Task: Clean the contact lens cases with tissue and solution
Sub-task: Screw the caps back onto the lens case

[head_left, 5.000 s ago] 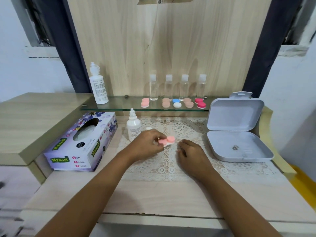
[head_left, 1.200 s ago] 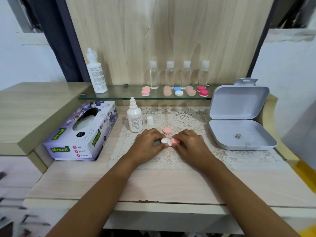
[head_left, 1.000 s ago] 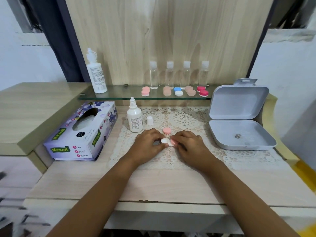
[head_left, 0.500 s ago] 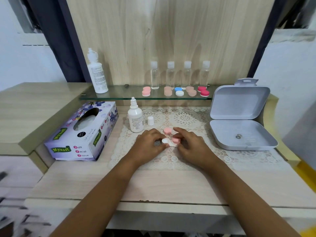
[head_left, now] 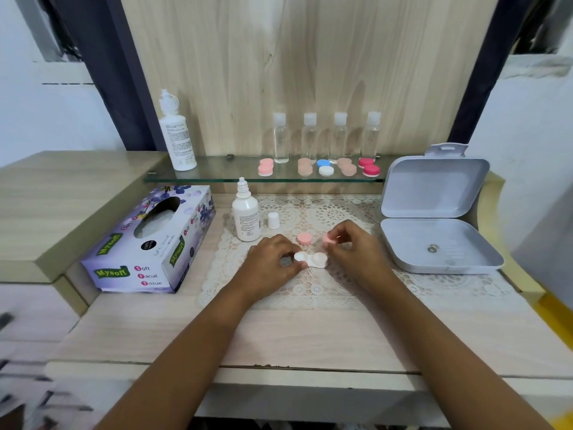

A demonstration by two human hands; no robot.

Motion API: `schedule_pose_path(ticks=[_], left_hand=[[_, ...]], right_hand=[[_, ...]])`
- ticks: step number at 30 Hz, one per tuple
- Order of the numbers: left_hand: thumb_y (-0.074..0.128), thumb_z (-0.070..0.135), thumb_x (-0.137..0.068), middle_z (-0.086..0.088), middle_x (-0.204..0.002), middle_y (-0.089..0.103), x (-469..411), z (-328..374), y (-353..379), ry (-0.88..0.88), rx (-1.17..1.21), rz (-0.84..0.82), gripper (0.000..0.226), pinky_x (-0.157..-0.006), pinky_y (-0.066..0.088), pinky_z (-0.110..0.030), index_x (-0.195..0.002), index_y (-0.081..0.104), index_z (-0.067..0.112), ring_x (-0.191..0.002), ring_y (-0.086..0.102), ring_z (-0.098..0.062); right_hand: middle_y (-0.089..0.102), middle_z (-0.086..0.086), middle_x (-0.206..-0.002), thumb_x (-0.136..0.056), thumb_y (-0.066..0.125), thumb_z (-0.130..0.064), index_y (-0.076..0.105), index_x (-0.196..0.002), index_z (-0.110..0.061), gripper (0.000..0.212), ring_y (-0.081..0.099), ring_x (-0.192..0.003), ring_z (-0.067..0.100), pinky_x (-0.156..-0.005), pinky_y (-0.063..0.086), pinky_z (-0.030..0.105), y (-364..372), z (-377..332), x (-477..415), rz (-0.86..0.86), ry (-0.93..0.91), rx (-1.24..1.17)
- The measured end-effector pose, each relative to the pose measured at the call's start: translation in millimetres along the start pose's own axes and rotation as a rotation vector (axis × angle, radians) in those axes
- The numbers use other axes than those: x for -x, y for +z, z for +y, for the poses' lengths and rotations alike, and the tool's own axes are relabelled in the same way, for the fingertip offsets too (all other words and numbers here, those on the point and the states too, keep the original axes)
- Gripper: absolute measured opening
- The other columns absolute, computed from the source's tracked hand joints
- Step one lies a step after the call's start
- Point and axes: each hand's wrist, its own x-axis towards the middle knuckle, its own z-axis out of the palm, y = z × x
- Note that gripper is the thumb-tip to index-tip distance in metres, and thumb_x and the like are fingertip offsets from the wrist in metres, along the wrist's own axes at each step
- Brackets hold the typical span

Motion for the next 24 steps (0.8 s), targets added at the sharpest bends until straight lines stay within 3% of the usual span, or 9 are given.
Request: schedule_pose_path(ticks=[4, 12, 16, 19, 24], left_hand=[[0.067, 0.036, -0.082, 0.009, -0.101, 0.059, 0.0, 0.1, 0.0, -0.001, -0.003, 0.002, 0.025, -0.093, 0.040, -0.041, -0.102, 0.070, 0.022, -0.098, 0.050, -0.012], [0.067, 0.035, -0.082, 0.010, -0.099, 0.058, 0.3, 1.3, -0.5, -0.003, 0.006, -0.006, 0.022, -0.092, 0.041, -0.042, -0.101, 0.070, 0.023, -0.096, 0.050, -0.011], [0.067, 0.035, -0.082, 0.014, -0.096, 0.055, 0.7, 2.0, -1.4, -0.003, -0.003, -0.010, 0.022, -0.092, 0.041, -0.041, -0.101, 0.070, 0.024, -0.096, 0.049, -0.011], [0.067, 0.036, -0.082, 0.014, -0.096, 0.055, 1.0, 1.8, -1.9, -0.009, 0.000, -0.010, 0.022, -0.093, 0.040, -0.040, -0.101, 0.069, 0.024, -0.096, 0.049, -0.010], [0.066, 0.038, -0.083, 0.013, -0.096, 0.053, 0.7, 3.0, -2.5, -0.014, -0.017, -0.024, 0.025, -0.095, 0.039, -0.040, -0.104, 0.068, 0.025, -0.099, 0.049, -0.010]], right_hand=[[0.064, 0.001, -0.090, -0.082, 0.067, -0.022, 0.063, -0.092, -0.012, 0.014, 0.057, -0.087, 0.014, -0.071, 0.044, 0.026, 1.3, 0.6, -6.6, -0.003, -0.042, 0.166], [0.070, 0.004, -0.100, -0.087, 0.061, -0.020, 0.070, -0.104, -0.015, 0.020, 0.052, -0.097, 0.023, -0.071, 0.030, 0.022, 6.1, 11.9, -11.0, -0.040, -0.142, 0.337], [0.071, 0.008, -0.099, -0.089, 0.058, -0.017, 0.070, -0.104, -0.012, 0.020, 0.054, -0.097, 0.029, -0.071, 0.033, 0.024, 7.7, 13.8, -10.5, -0.045, -0.169, 0.325], [0.065, 0.010, -0.115, -0.092, 0.055, -0.024, 0.064, -0.116, -0.012, 0.028, 0.055, -0.106, 0.025, -0.078, 0.033, 0.021, 4.2, 10.2, -6.8, -0.018, -0.179, 0.323], [0.060, 0.004, -0.107, -0.085, 0.062, -0.036, 0.063, -0.117, -0.018, 0.037, 0.052, -0.105, 0.022, -0.088, 0.039, 0.029, 3.8, 10.2, 3.5, -0.105, -0.168, 0.340]])
